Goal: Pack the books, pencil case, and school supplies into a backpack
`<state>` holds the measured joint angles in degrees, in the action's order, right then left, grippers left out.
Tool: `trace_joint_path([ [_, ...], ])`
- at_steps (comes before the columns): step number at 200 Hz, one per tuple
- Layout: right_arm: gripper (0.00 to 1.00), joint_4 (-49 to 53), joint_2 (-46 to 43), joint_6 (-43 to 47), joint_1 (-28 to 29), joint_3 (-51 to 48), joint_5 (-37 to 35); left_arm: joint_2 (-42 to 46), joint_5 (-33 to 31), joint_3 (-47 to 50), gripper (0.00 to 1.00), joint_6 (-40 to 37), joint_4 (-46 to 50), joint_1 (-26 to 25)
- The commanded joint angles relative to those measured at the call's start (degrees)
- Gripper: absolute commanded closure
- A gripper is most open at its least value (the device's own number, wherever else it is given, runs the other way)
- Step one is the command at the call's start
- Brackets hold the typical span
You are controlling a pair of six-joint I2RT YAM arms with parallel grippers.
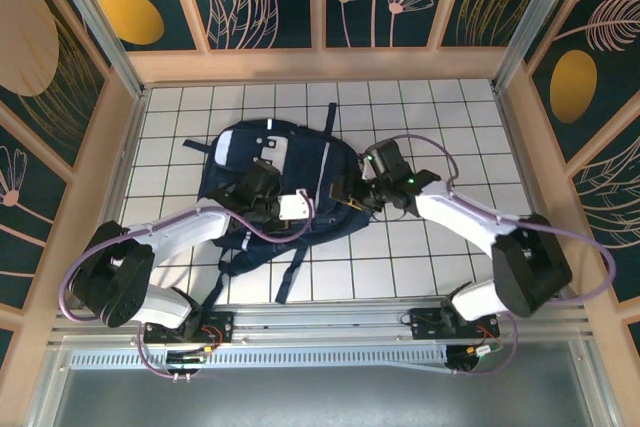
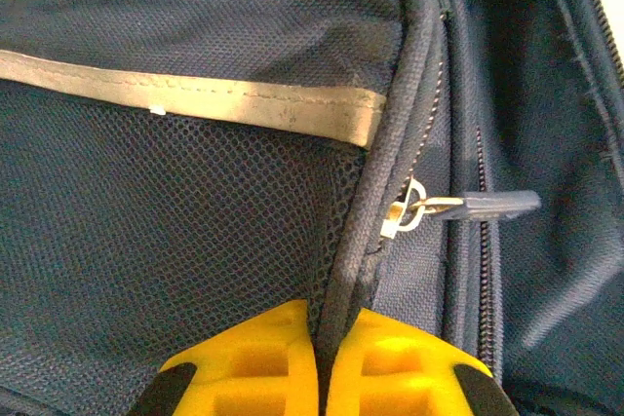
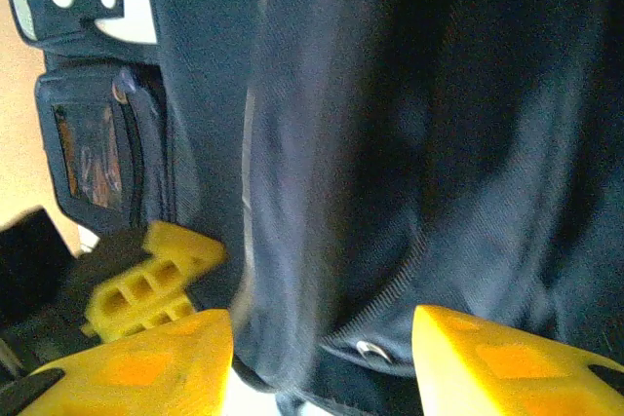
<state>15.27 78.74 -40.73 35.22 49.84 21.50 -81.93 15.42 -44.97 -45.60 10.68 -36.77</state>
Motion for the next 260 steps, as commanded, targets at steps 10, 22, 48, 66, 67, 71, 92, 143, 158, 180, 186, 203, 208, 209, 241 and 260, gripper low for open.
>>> trace_joint_path([
  [10,0.48,3.9,-10.4,7.0,4.8,-3.1,-11.0,-1.0,5.0,-5.2,1.0,10.8,3.9,0.2],
  [22,0.5,2.7,-12.2,9.0,7.1,-4.0,-10.0,-1.5,6.8,-6.7,1.0,13.1,5.0,0.2],
  [48,0.54,-1.1,-11.0,10.4,12.5,-3.9,-12.2,-1.8,10.9,-7.6,1.0,17.3,4.4,0.4],
  [66,0.6,-2.7,-8.5,12.2,15.6,-2.4,-16.1,-2.2,14.1,-8.5,1.0,20.9,3.7,1.3],
  [67,0.6,-2.7,-8.4,12.3,15.7,-2.4,-16.3,-2.2,14.3,-8.5,1.0,21.0,3.7,1.4],
  [71,0.6,-2.9,-7.8,12.3,16.0,-2.1,-17.2,-2.3,15.3,-8.5,1.0,21.6,3.6,1.6],
  [92,0.59,-4.5,-5.5,12.8,16.7,-2.0,-20.1,-1.6,20.3,-7.6,1.0,23.9,1.8,2.9],
  [143,0.49,-7.3,-3.2,12.9,21.6,-0.5,-30.3,-1.0,22.9,-6.4,1.0,28.4,-0.3,4.0],
  [158,0.48,-7.3,-2.7,12.2,24.3,0.0,-35.5,-2.0,23.7,-7.1,1.0,30.6,-0.5,4.1],
  [180,0.48,-7.3,-1.3,9.4,27.8,0.4,-42.7,-3.2,24.8,-8.4,1.0,33.5,-0.5,4.3],
  [186,0.48,-6.9,-0.6,8.4,28.3,0.8,-44.8,-3.3,25.5,-8.6,1.0,34.0,-0.5,4.3],
  [203,0.51,-3.6,2.1,5.4,29.8,1.9,-52.9,-3.1,27.4,-8.9,1.0,34.7,-0.6,4.4],
  [208,0.51,-2.4,2.9,4.5,30.3,2.6,-55.8,-3.0,27.9,-9.0,1.0,34.9,-0.6,4.4],
  [209,0.51,-2.1,3.0,4.3,30.3,2.7,-56.4,-2.9,27.9,-8.9,1.0,34.9,-0.6,4.4],
  [241,0.65,4.2,6.4,0.9,30.7,5.8,-64.8,-1.8,29.1,-8.6,1.0,35.9,-1.1,4.9],
  [260,0.86,6.3,6.2,0.4,30.9,7.0,-65.0,-1.0,26.9,-8.1,1.0,34.9,-0.5,5.3],
])
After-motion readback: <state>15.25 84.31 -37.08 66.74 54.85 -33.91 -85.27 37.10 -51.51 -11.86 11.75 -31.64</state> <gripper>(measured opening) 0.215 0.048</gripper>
